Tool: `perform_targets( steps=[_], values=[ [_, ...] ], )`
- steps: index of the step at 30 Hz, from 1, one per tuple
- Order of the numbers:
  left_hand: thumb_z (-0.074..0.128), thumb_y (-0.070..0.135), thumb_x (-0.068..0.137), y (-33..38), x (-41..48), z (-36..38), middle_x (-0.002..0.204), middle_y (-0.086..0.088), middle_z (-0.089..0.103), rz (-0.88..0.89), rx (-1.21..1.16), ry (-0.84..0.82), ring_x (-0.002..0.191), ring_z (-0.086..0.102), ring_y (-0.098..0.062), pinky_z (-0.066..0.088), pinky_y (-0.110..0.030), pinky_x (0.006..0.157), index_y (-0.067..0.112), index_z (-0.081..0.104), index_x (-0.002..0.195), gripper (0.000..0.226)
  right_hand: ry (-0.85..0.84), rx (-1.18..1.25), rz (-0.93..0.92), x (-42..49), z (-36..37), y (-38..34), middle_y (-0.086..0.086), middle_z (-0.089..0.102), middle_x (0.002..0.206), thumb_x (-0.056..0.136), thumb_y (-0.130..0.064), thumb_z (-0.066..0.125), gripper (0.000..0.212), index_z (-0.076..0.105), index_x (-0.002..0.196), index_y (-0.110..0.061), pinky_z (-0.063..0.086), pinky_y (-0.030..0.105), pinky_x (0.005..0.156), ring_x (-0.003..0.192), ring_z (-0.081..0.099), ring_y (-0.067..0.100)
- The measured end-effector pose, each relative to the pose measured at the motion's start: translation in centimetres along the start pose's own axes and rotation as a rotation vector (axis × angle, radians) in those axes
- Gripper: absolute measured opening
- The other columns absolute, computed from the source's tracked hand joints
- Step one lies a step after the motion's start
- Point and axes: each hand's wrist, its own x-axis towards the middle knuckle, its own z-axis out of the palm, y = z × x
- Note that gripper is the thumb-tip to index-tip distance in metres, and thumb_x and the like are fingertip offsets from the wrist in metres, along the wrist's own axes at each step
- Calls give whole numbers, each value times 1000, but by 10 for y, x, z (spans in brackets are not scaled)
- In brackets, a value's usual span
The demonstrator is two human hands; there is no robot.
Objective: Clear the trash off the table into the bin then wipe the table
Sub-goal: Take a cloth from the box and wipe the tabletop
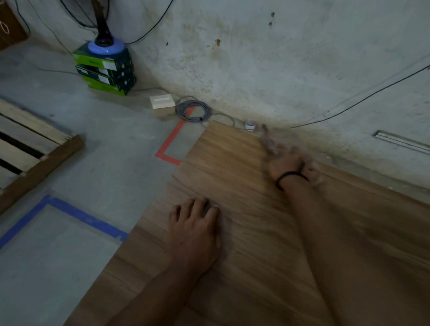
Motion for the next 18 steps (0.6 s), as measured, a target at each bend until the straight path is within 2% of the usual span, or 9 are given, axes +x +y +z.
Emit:
perform_targets(
  steps=[2,3,5,7,10,11,14,16,18],
  values=[
    [47,39,79,0,0,1,122,-4,62,1,-3,1,112,54,-31,40,-45,93,26,66,106,36,-38,35,74,-17,-35,15,8,24,154,84,-55,38,57,34,139,-39,17,59,114,139,26,40],
    [48,39,79,0,0,2,122,-5,62,3,-3,-1,112,54,-31,40,-45,93,26,66,107,36,-60,67,118,-22,-38,5,10,23,155,85,-52,38,58,35,141,-36,16,56,114,139,25,41],
    [48,38,81,-1,-1,2,123,-4,62,0,-4,-2,113,54,-30,40,-45,94,26,66,108,34,-43,80,109,-26,-36,-21,10,19,158,77,-63,32,72,29,145,-39,12,58,115,143,18,42],
    [47,39,83,-1,-2,3,125,-3,61,0,5,-3,114,54,-30,39,-45,95,26,65,109,34,-51,48,-20,-16,-7,-67,8,13,161,67,-78,23,84,22,144,-45,10,63,111,144,15,42],
    [50,40,84,-2,-1,3,124,-1,61,14,0,28,112,53,-28,37,-44,93,28,65,106,30,-154,-79,-298,-26,35,-141,4,13,162,59,-90,8,97,17,145,-46,10,63,111,145,15,37],
    [51,41,84,-3,-1,3,122,0,61,18,-9,43,111,53,-28,37,-43,92,28,65,104,28,-159,-126,-421,-45,37,-158,2,15,162,61,-88,5,96,19,146,-45,10,63,111,146,13,37],
    [53,40,83,-8,0,4,120,1,61,22,-21,72,110,54,-27,37,-42,90,27,66,105,28,-194,-224,-744,-114,11,-166,-3,10,163,84,-63,22,67,23,148,-41,10,61,114,149,5,34],
    [53,40,83,-8,0,4,121,0,61,22,-21,58,111,53,-28,38,-43,90,27,66,104,28,-168,-242,-784,-126,-4,-142,-4,7,163,97,-50,28,56,19,151,-37,4,52,118,149,3,29],
    [52,40,83,-7,-1,3,122,-1,61,20,-26,45,112,53,-28,38,-43,91,27,66,103,27,-157,-262,-699,-119,-19,-114,-4,4,163,101,-44,26,55,13,153,-31,1,43,119,149,3,28]
  ],
)
